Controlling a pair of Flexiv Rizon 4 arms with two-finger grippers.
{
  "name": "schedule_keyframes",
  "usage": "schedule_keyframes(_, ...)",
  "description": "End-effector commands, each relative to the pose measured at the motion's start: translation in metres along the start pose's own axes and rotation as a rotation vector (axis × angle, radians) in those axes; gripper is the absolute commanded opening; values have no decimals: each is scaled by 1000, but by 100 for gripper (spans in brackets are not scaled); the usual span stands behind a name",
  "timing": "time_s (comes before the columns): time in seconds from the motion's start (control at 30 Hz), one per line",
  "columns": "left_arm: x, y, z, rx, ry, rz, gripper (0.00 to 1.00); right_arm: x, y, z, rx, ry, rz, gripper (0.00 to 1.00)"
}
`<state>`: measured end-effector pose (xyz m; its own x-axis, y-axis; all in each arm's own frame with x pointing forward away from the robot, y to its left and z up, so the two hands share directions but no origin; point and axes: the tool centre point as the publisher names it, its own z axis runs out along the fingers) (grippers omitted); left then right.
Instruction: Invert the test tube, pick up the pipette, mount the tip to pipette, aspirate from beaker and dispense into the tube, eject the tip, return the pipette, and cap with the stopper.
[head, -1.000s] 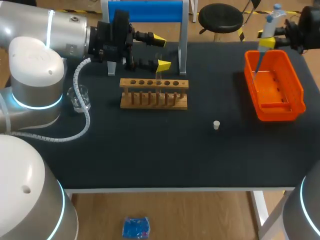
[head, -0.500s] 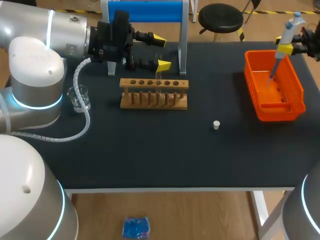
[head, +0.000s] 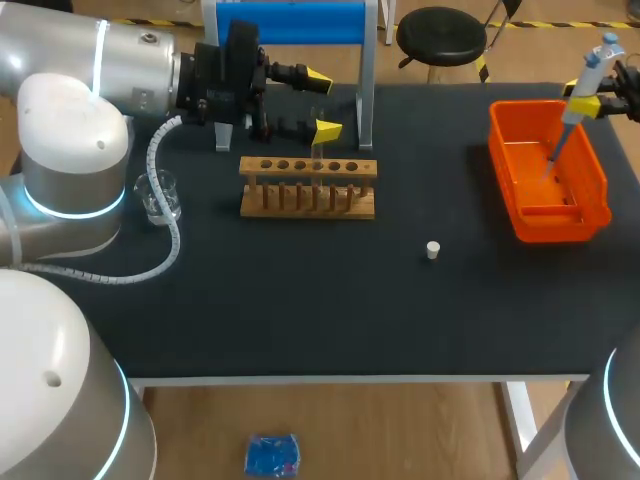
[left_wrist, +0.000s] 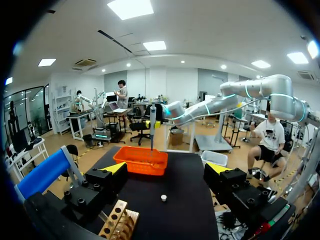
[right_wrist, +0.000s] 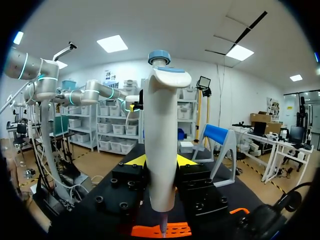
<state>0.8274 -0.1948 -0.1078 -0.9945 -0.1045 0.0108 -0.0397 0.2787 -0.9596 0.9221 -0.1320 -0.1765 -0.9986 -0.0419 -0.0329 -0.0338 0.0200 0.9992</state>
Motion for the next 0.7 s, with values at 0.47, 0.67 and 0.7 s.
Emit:
schedule_keyframes(0.47,0,0,0,0,1,0,100,9,-7,-10,-4,11,-16,0)
schedule_keyframes(0.67,0,0,0,0,1,0,100,10,-7,-10,-13,10,-19,0)
schedule_keyframes(0.7,0,0,0,0,1,0,100,10,-7,-10,-13,10,-19,0)
